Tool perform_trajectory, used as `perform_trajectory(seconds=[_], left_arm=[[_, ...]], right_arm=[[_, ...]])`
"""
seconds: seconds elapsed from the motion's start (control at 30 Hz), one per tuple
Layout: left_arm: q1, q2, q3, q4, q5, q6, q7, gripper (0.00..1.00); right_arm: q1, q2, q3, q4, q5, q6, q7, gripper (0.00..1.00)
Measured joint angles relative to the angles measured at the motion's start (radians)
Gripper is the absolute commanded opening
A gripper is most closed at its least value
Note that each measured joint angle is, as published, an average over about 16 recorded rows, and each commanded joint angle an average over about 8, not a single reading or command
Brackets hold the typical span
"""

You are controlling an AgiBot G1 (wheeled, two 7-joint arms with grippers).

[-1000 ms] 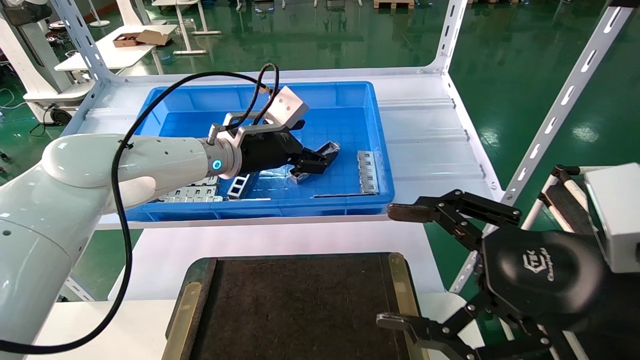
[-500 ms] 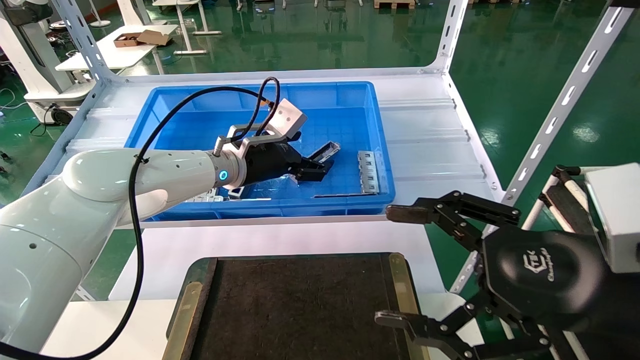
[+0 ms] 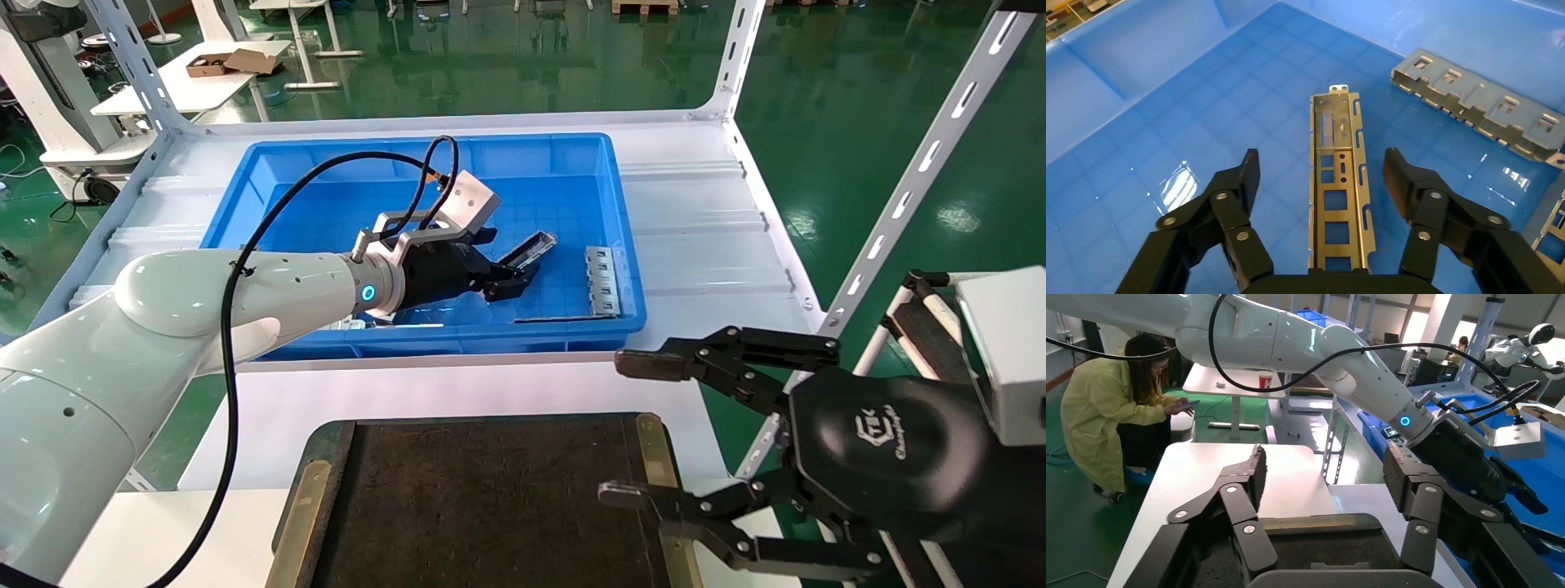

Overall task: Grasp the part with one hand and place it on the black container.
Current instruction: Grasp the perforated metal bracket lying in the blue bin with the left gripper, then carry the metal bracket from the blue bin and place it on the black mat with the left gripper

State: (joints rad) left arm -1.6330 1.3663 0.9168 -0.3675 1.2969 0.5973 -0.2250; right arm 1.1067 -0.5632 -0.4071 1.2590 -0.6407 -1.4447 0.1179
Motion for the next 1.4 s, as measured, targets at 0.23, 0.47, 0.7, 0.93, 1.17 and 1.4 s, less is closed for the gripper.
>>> perform_trajectory(seconds=[0.23,0.47,0.7,0.93,1.17,1.4], left_arm=[[0.000,-0.001,0.047,0.003,-0.039,-0.013,-0.010,0.00],[0.000,-0.003,0.083,0.008,-0.078,-0.020,-0.010,0.00],[-0.007,-0.008,0.097,0.017,-0.127,-0.012,0.011,0.00],[-0.029,-0.033,0.079,0.029,-0.193,0.057,0.067,0.00],[-0.039,-0.108,0.031,0.001,-0.274,0.208,0.162,0.00],[-0.009,-0.227,-0.019,-0.108,-0.354,0.360,0.232,0.00]], right_arm=[[0.000,0.000,0.000,0.000,0.000,0.000,0.000,0.00],[0.000,0.000,0.000,0.000,0.000,0.000,0.000,0.00],[0.000,0.000,0.000,0.000,0.000,0.000,0.000,0.00],[0.000,0.000,0.000,0.000,0.000,0.000,0.000,0.00],[0.000,0.000,0.000,0.000,0.000,0.000,0.000,0.00],[0.000,0.000,0.000,0.000,0.000,0.000,0.000,0.00]])
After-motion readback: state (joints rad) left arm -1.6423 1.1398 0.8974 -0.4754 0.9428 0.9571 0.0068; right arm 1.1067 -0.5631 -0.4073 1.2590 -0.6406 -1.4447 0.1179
